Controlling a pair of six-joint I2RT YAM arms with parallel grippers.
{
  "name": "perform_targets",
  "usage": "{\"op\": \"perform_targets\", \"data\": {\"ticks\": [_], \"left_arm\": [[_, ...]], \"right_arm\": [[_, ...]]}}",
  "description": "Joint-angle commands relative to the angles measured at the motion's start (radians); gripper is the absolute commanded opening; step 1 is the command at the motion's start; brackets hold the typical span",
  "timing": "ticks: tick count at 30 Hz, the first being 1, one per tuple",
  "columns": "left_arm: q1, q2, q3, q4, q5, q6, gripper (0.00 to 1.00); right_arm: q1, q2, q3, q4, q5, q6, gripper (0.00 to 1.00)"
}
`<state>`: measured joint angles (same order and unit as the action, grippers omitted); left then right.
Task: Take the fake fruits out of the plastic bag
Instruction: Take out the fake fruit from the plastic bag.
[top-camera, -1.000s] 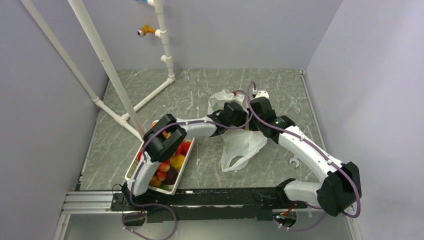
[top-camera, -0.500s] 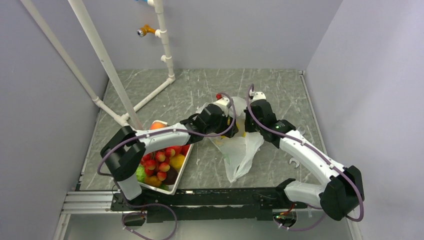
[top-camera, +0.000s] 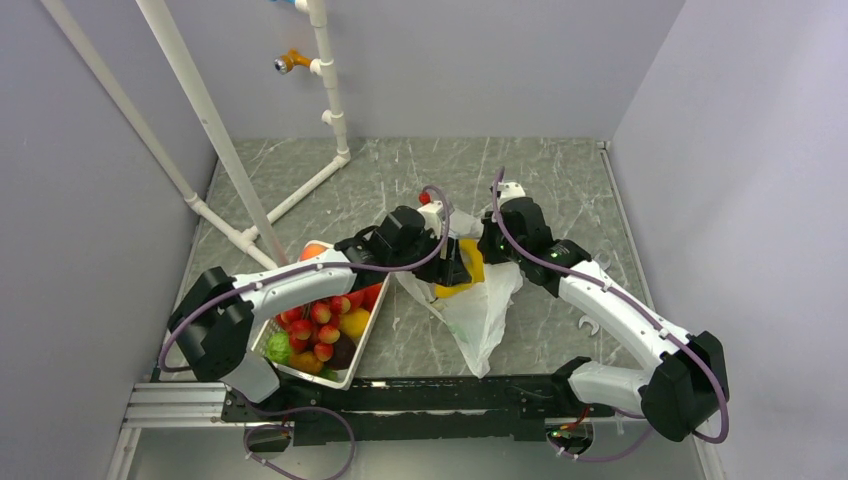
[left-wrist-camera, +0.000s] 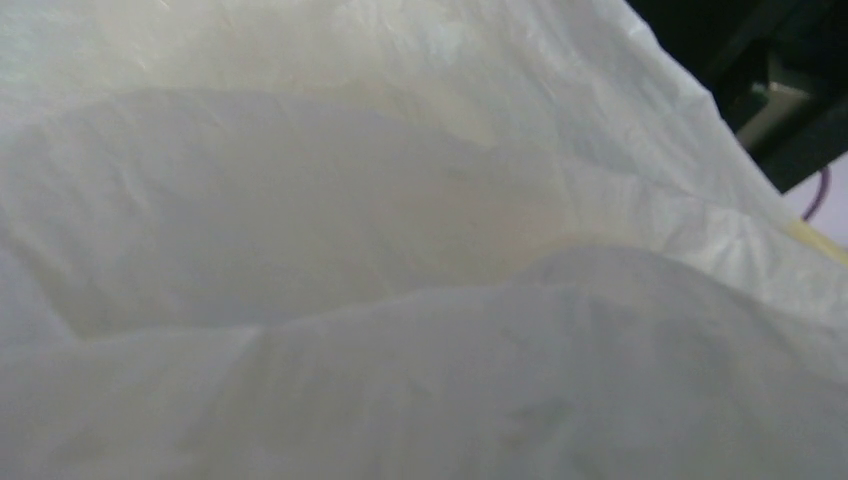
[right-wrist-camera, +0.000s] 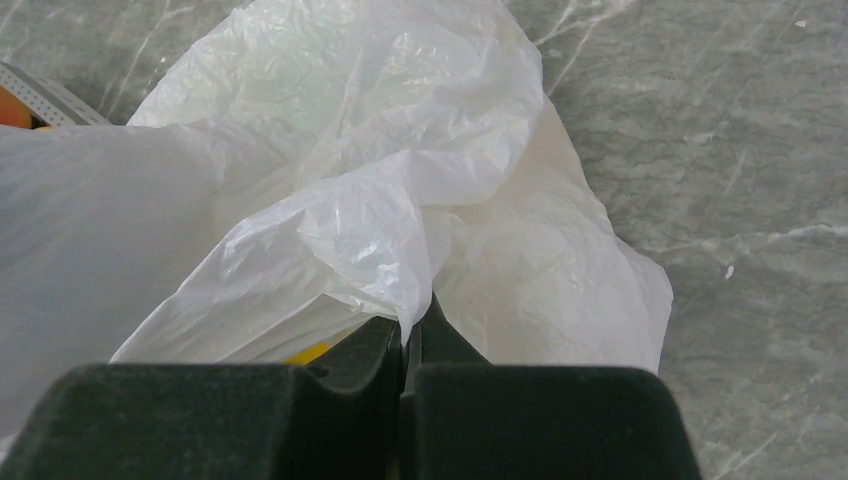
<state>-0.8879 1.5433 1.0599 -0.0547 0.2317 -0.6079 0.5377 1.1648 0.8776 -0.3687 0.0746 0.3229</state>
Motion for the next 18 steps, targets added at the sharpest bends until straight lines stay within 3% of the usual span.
{"op": "perform_targets", "data": {"ticks": [1,8,13,18], "left_arm": [[0.007,-0.088,0.004,0.028,0.213,-0.039,0.15],[0.001,-0.085,-0.08,-0.013,0.177,0.02,0.14],[-0.014,-0.042,-0.038,-0.147,0.091,0.06,0.11],[-0.069,-0.056,-0.02,-0.145,0.065,0.124,0.09]], "right_arm": [[-0.018,-0.008,-0.011,-0.028,0.048,0.0,0.0],[-0.02,-0.092,0.037,0.033,-0.044,0.087,0.0],[-0.022,-0.125,0.077,0.06,0.014,0.143,0.0],[-0.029,-0.035,0.127,0.016,0.108,0.126,0.0]]}}
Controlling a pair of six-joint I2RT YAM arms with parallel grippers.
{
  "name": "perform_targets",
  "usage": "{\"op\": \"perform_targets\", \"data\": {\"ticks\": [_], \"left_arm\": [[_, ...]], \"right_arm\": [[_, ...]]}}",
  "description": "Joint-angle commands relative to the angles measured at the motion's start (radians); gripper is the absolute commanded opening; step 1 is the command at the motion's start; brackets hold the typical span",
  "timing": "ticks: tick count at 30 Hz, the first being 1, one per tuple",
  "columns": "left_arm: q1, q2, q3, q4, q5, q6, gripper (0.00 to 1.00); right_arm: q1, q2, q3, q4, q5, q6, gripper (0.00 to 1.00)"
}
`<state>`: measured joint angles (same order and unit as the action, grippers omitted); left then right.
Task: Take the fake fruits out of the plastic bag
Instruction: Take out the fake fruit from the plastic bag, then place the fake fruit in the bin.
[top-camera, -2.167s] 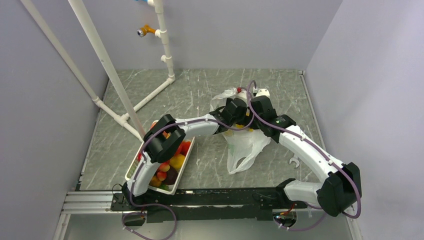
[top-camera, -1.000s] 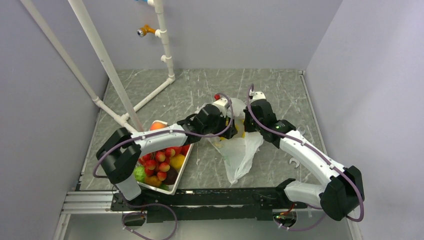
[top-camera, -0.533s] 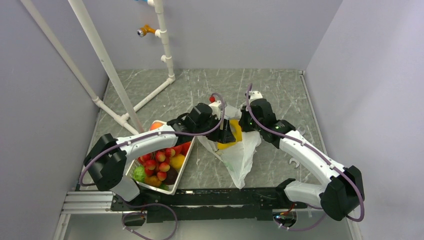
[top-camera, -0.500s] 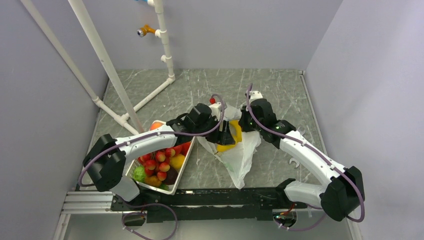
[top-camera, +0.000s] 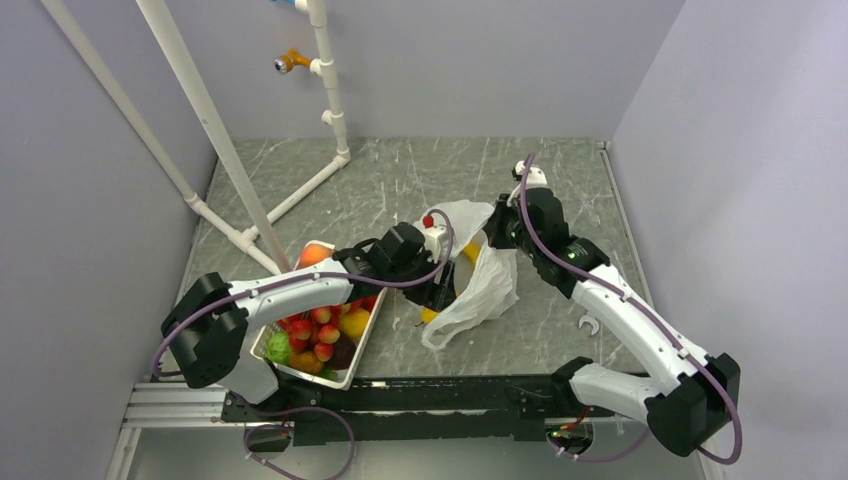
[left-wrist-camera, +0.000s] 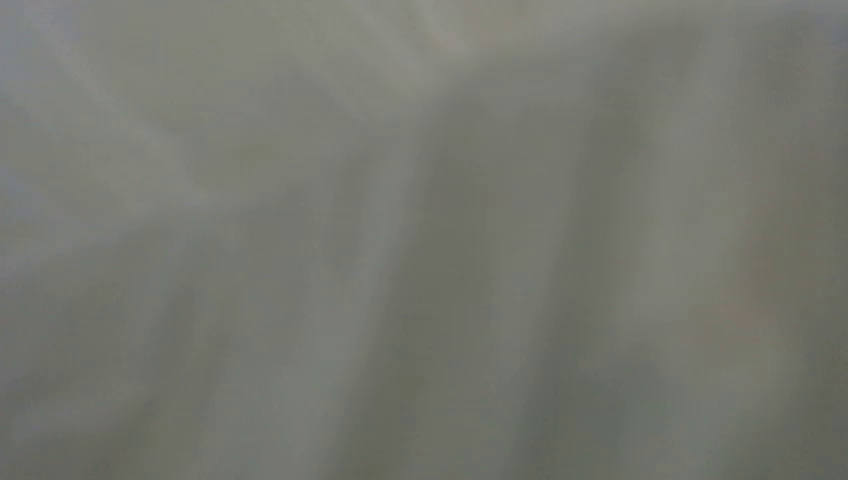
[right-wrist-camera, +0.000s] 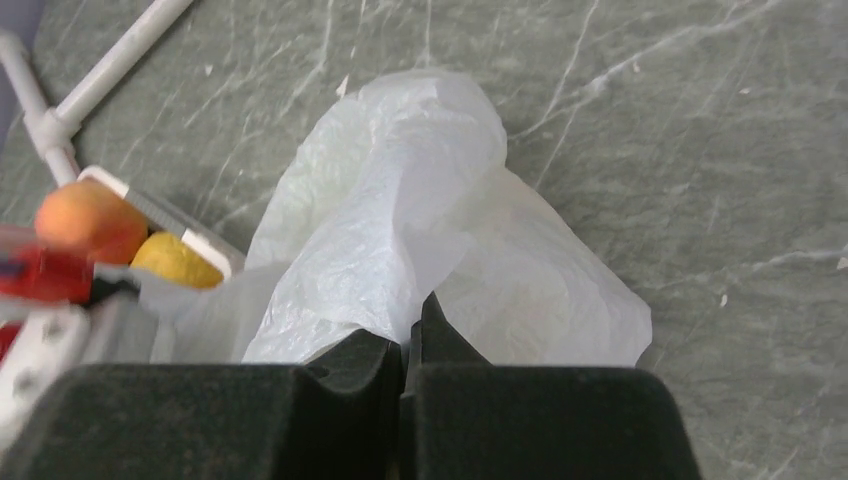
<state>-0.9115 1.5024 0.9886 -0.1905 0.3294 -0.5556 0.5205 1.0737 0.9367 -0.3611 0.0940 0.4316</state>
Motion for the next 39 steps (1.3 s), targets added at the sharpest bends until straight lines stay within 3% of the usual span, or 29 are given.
{"op": "perform_targets", "data": {"ticks": [1,8,17,20,26,31,36,39], "left_arm": [[-0.06,-0.032,0.049,0.0,-0.034,0.086,0.1],[-0.086,-0.148,0.034,-0.007,-0.054,0.146,0.09],[-0.084,-0.381,-0.02,0.081,0.067,0.191,0.07],[-0.084,-0.434,0.015,-0.013,-0.02,0.198,0.02],[-0.083,-0.519,0.11,-0.34,-0.288,0.217,0.03],[-0.078,-0.593,0.133,-0.595,-0.53,0.135,0.02],[-0.027,-0.707,0.068,-0.633,-0.69,0.003,0.0],[0.079,-0.701,0.039,-0.601,-0.638,-0.045,0.0]], "right_arm": [[-0.012,0.072,0.066,0.001,0.101,0.016,0.0],[-0.014,0.08,-0.025,-0.003,0.128,0.012,0.0],[-0.014,0.038,-0.131,-0.006,0.146,-0.014,0.0],[-0.014,0.021,-0.142,0.004,0.151,-0.026,0.0],[-0.014,0.022,-0.119,-0.011,0.159,-0.042,0.0],[-0.014,0.026,-0.11,-0.013,0.162,-0.047,0.0],[-0.014,0.031,-0.111,-0.011,0.163,-0.055,0.0],[-0.014,0.029,-0.1,-0.03,0.173,-0.056,0.0]]}}
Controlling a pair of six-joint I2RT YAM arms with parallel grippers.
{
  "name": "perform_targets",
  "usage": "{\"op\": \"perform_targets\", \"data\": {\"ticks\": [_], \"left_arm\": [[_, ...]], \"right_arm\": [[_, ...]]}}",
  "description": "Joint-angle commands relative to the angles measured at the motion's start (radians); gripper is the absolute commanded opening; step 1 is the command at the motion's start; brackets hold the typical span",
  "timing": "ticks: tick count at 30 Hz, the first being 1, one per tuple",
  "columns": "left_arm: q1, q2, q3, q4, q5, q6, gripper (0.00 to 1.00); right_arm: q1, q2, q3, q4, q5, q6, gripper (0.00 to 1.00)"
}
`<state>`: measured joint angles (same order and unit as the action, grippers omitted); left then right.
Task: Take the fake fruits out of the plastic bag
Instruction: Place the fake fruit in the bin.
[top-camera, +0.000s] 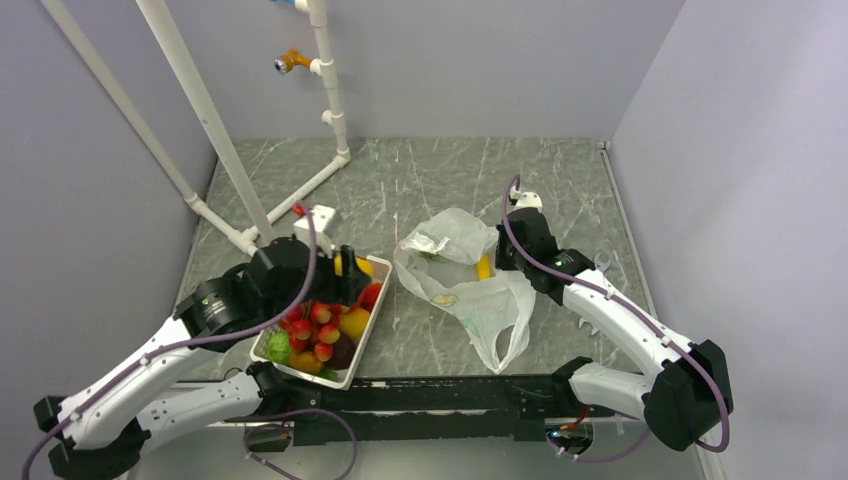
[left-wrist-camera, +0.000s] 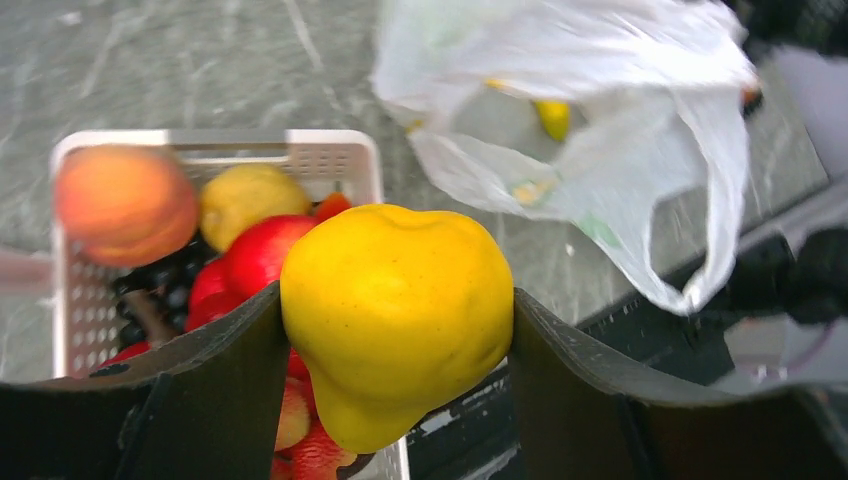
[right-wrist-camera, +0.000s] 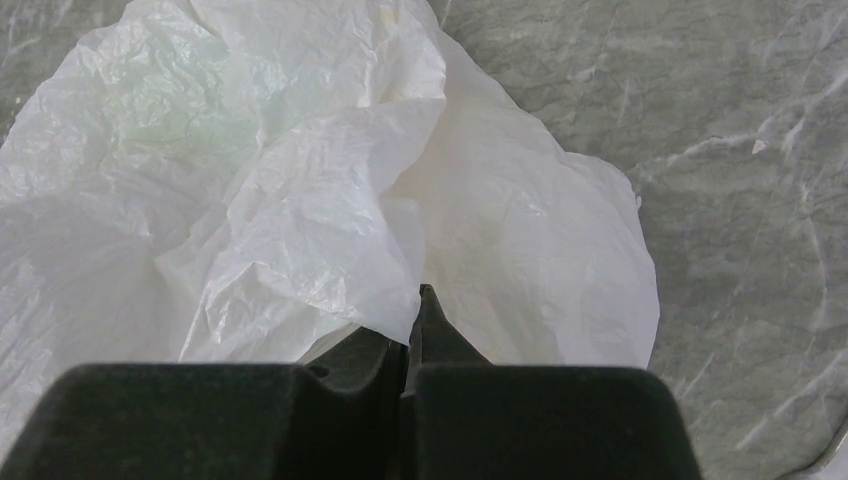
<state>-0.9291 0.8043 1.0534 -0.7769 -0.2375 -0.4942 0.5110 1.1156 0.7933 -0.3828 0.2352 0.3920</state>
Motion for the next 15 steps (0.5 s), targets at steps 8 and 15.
{"op": "perform_targets", "data": {"ticks": [8,15], "left_arm": [[0.229,0.353,0.083,0.079,0.053,-0.259,0.0],[0.227,0.601,0.15,0.064,0.062,-0.419,0.0]], "right_arm": [[-0.005,-0.063,0.046,-0.032,0.064,-0.025,0.0],[-0.004,-0.074,0.039,-0.036,0.065,-0.029,0.0]]}}
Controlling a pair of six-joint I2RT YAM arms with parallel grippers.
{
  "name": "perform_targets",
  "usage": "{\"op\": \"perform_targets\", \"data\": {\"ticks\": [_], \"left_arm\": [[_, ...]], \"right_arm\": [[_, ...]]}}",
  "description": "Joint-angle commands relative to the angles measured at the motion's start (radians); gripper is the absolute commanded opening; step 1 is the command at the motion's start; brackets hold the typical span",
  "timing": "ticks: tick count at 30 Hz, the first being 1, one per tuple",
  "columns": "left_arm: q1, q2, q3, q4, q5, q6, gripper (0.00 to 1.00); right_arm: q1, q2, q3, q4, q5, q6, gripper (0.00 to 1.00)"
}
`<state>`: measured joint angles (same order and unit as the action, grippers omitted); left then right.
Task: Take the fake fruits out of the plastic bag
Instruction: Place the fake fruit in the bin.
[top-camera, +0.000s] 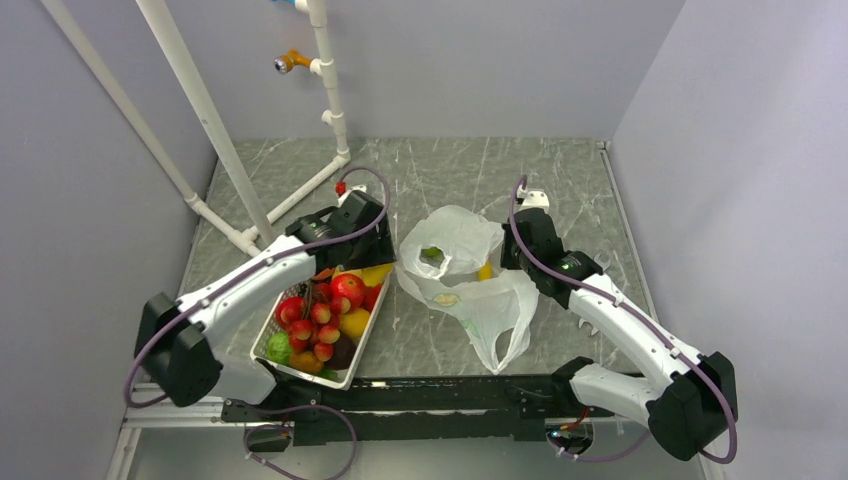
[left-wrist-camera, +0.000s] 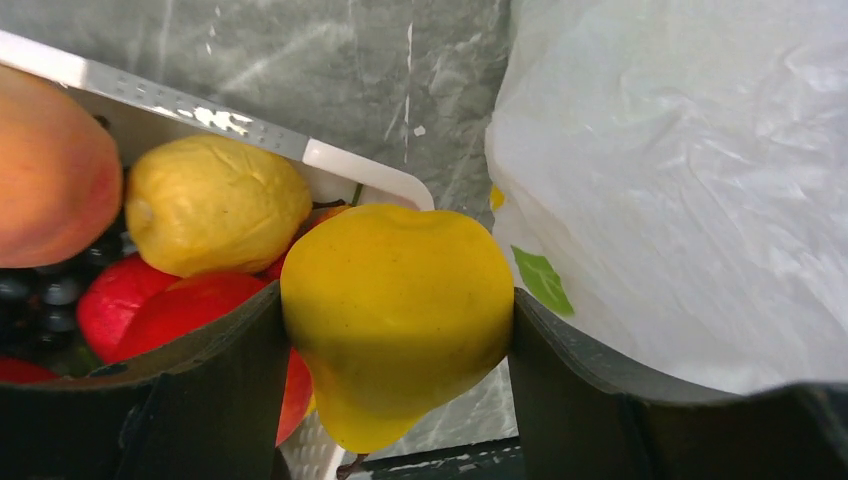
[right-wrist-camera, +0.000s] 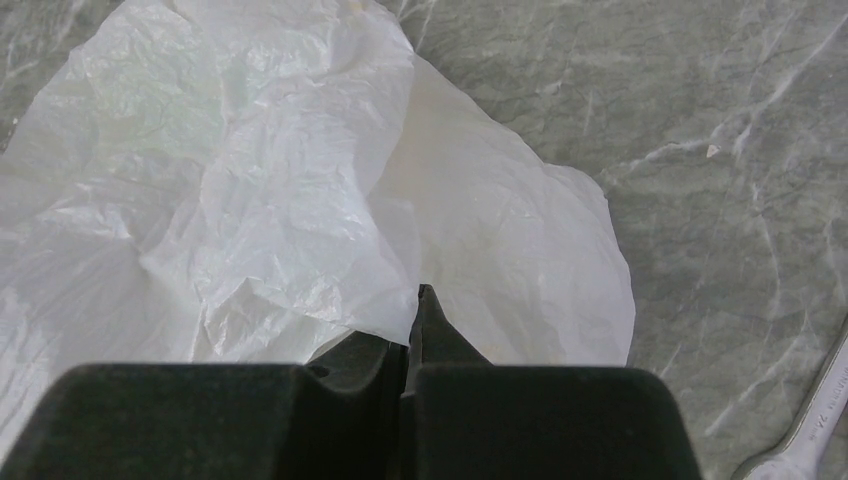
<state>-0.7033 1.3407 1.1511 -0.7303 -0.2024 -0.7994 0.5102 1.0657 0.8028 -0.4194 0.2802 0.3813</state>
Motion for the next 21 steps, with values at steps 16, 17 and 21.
{"op": "perform_targets", "data": {"ticks": [16,17,21], "left_arm": [[-0.006,0.148,-0.001,-0.034,-0.086,0.046,0.3],[-0.009,0.146,0.001,-0.044,-0.092,0.055,0.38],[-0.01,0.115,0.008,-0.072,-0.114,0.078,0.56]], "right_arm": [[-0.005,-0.021,0.036,0.012,-0.012,-0.016,0.0],[-0.005,-0.018,0.042,0.006,-0.015,-0.014,0.0],[-0.003,-0.024,0.045,0.009,-0.027,-0.018,0.0]]}}
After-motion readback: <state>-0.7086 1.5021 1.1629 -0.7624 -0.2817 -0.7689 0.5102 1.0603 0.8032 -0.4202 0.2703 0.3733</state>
